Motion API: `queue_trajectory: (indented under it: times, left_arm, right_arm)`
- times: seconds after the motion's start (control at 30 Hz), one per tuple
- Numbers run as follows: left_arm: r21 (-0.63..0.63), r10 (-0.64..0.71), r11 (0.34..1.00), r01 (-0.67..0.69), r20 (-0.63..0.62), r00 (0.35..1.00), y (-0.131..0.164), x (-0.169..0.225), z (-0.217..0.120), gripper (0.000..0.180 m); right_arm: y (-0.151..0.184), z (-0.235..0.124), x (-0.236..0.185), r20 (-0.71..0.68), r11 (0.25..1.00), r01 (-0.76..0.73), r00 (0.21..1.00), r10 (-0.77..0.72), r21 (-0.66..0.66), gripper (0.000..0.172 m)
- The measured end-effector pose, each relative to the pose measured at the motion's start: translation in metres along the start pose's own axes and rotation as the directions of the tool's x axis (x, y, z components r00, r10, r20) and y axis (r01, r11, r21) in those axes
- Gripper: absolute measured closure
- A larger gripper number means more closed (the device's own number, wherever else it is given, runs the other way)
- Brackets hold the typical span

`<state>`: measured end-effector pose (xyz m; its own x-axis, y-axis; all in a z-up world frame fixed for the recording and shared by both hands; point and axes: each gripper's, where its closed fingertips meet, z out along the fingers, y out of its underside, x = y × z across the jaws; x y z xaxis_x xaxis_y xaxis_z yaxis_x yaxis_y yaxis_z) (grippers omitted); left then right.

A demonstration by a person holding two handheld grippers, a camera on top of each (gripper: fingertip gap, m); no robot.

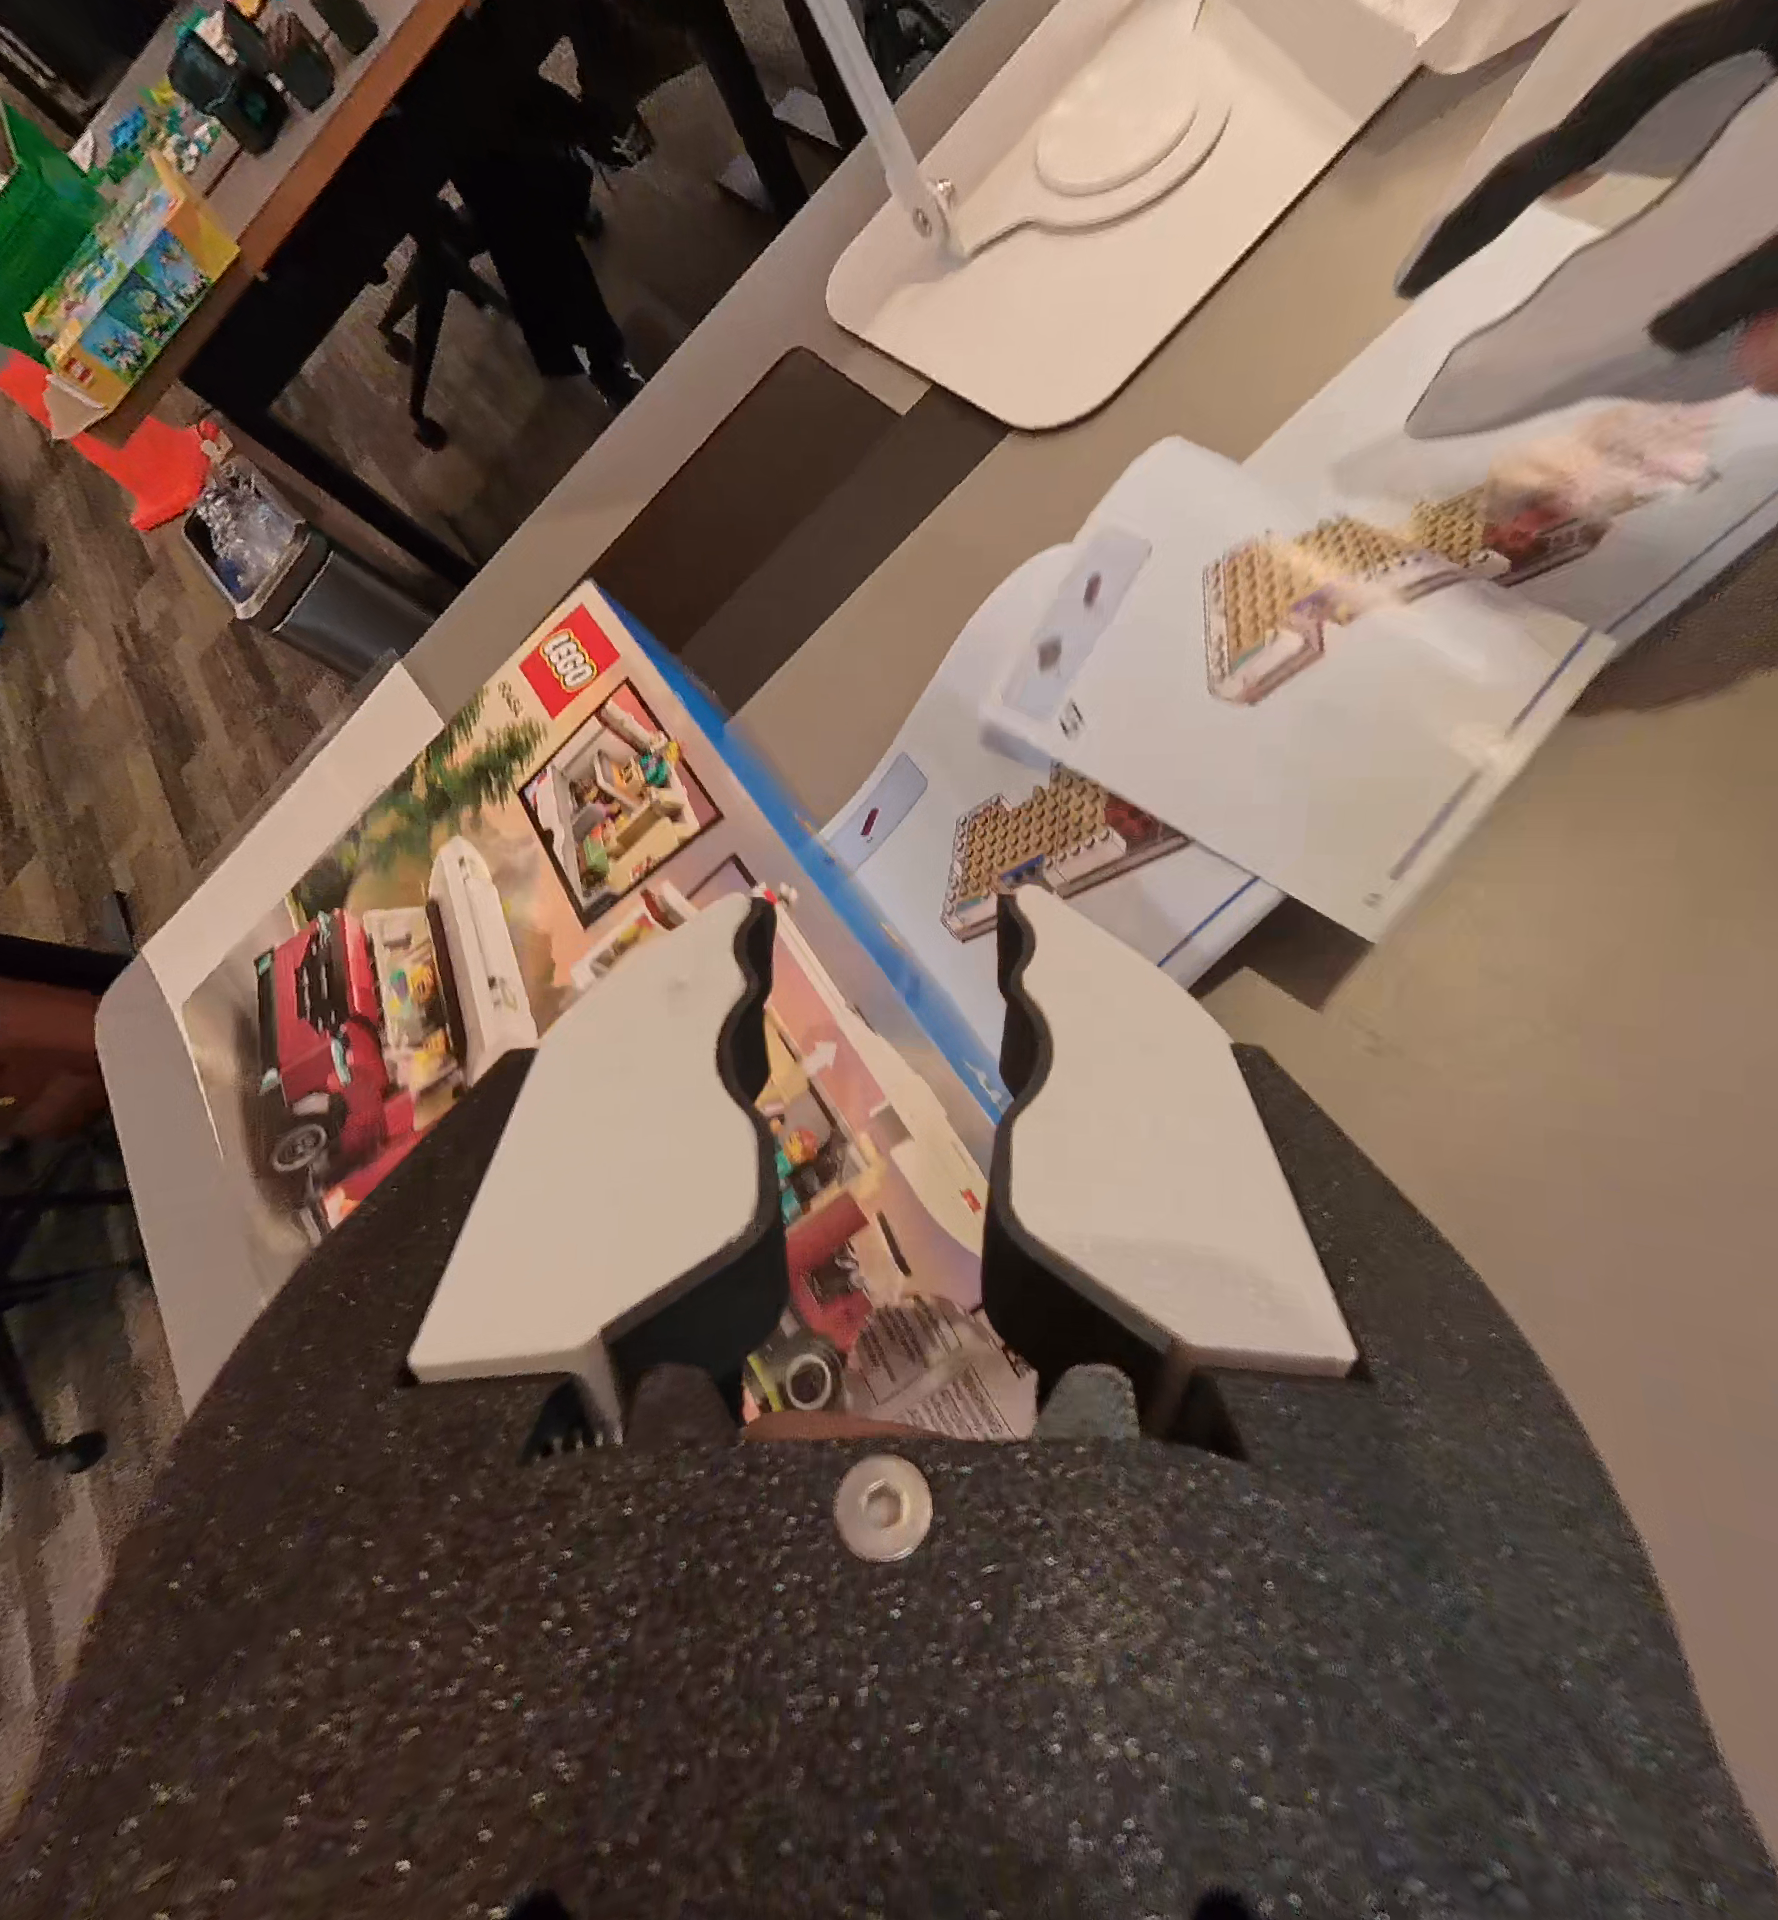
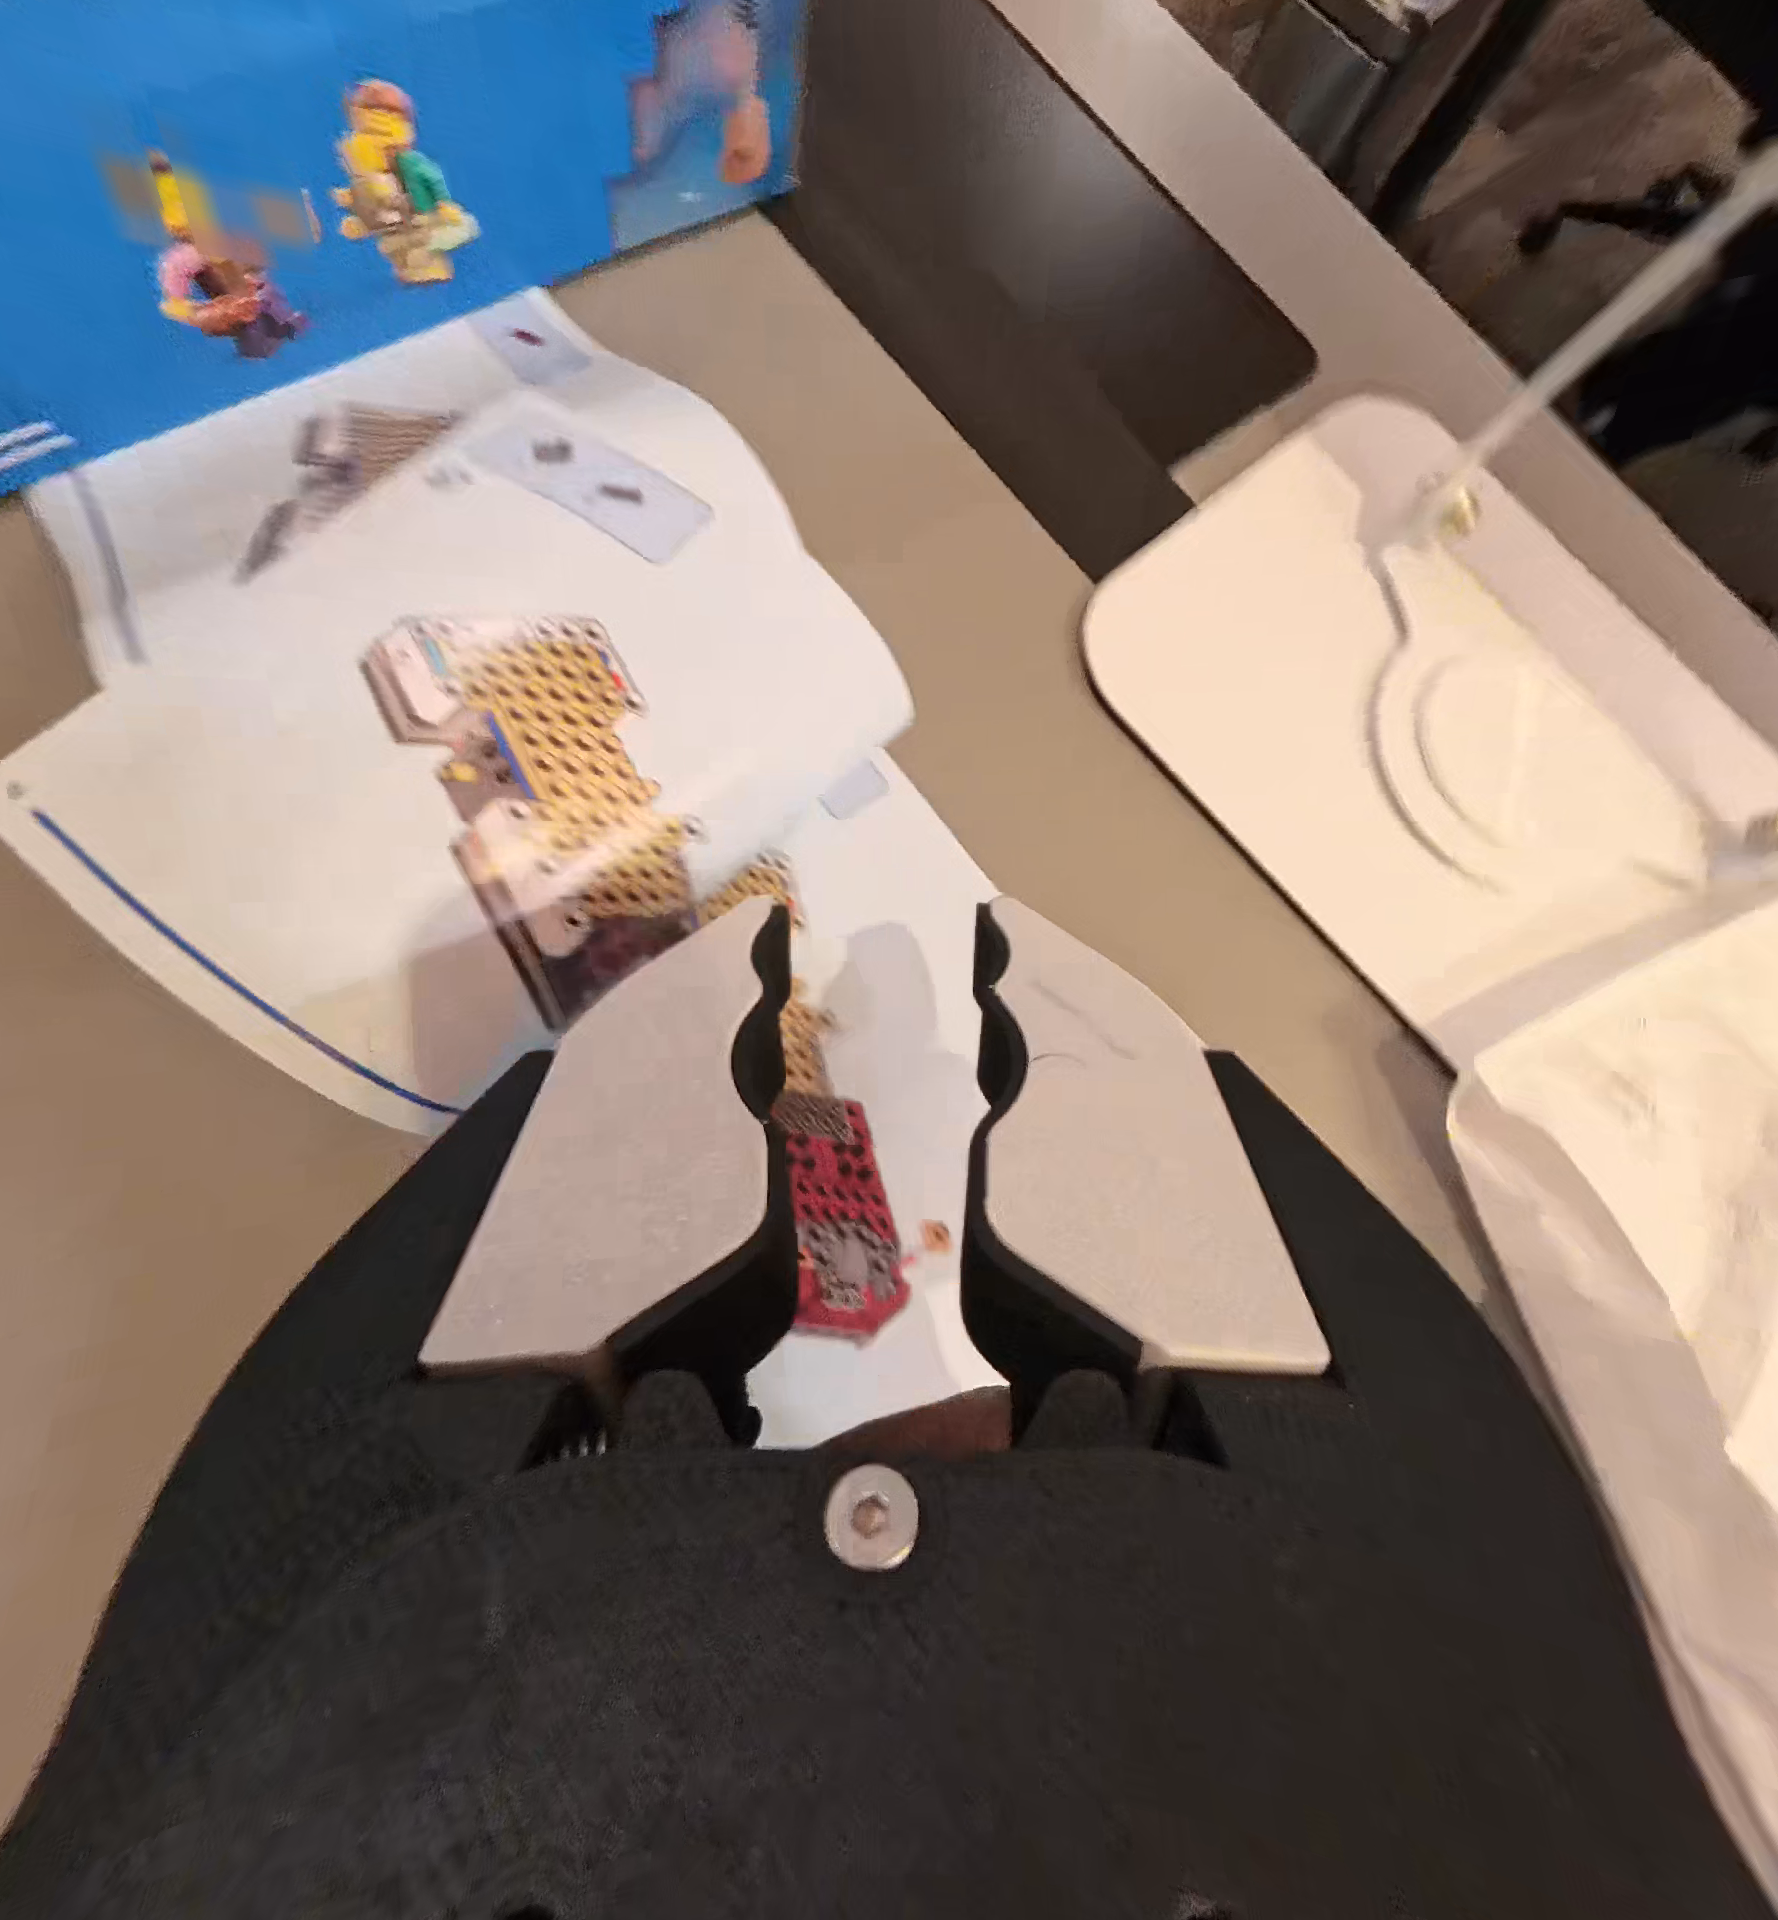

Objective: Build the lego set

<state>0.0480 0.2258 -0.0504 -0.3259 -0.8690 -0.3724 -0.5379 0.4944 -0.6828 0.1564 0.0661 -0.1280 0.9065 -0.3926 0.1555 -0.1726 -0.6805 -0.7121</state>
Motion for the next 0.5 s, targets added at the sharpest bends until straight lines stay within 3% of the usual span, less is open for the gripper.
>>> queue_trajectory:
  times: [0.13,0.33,0.5]
  left_arm:
    - [0.027,-0.056,0.998,0.055,0.024,0.998,0.016,0.008,-0.016,0.136]
    - [0.091,-0.267,0.959,0.269,-0.041,0.963,0.031,0.035,-0.041,0.124]
    - [0.006,-0.364,0.931,0.364,0.06,0.929,0.069,0.037,-0.035,0.117]
  right_arm:
    - [0.03,0.015,-0.009,0.066,0.994,0.001,0.998,0.007,-0.109,0.139]
    - [0.012,0.025,-0.041,0.124,0.996,0.06,0.991,-0.051,-0.069,0.139]
    - [0.004,0.03,-0.051,0.134,0.992,0.112,0.986,-0.103,-0.064,0.139]
